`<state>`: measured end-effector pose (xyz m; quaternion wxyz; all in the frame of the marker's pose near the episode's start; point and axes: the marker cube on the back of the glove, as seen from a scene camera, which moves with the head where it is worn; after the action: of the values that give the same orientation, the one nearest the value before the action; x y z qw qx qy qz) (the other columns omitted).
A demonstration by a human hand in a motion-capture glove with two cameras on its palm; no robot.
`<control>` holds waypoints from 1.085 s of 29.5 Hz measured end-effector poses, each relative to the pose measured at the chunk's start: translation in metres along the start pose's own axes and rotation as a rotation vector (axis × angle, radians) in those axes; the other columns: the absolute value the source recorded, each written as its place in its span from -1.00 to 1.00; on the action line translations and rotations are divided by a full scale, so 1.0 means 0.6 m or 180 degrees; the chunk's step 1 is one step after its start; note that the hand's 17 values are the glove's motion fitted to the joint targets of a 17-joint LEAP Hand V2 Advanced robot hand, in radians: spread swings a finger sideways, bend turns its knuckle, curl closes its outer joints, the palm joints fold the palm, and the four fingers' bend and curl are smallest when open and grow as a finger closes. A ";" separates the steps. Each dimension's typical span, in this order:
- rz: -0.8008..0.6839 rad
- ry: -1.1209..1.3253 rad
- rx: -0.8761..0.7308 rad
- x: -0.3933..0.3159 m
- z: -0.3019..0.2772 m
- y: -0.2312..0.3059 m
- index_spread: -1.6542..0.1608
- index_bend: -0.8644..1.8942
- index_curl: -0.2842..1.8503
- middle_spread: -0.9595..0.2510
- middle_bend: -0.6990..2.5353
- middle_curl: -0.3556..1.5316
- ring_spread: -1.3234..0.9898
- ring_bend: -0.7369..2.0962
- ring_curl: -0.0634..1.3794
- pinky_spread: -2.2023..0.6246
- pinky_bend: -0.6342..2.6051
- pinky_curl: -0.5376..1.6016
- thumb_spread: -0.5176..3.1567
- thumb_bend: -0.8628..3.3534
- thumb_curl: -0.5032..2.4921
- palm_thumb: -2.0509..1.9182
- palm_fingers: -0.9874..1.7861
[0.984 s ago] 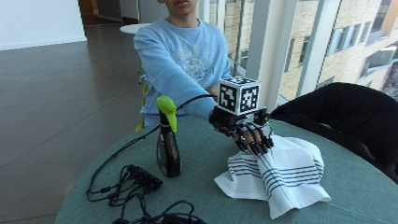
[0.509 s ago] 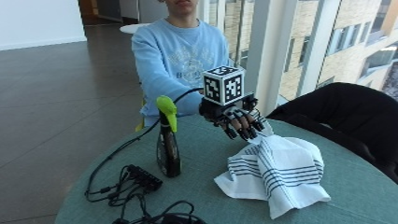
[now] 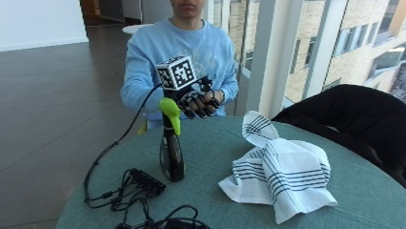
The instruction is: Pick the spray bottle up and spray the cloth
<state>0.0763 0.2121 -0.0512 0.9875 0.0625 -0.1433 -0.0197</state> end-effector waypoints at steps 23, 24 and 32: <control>0.0638 -0.2282 0.0791 0.215 -0.011 0.095 0.40 -0.27 -0.44 0.46 -0.44 -0.21 0.15 -0.33 -0.50 0.70 -0.49 -0.20 -0.09 -0.60 -0.49 0.33 0.19; 0.0670 -0.2368 0.0825 0.220 -0.007 0.089 0.40 -0.27 -0.44 0.46 -0.44 -0.21 0.15 -0.33 -0.50 0.70 -0.49 -0.20 -0.10 -0.60 -0.49 0.34 0.19; 0.1022 -0.2787 0.0886 0.244 0.015 0.043 0.40 -0.28 -0.45 0.46 -0.44 -0.21 0.15 -0.32 -0.49 0.70 -0.48 -0.19 -0.11 -0.60 -0.48 0.34 0.19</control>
<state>0.2143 0.2284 0.0018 0.8073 0.1570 -0.5543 0.1278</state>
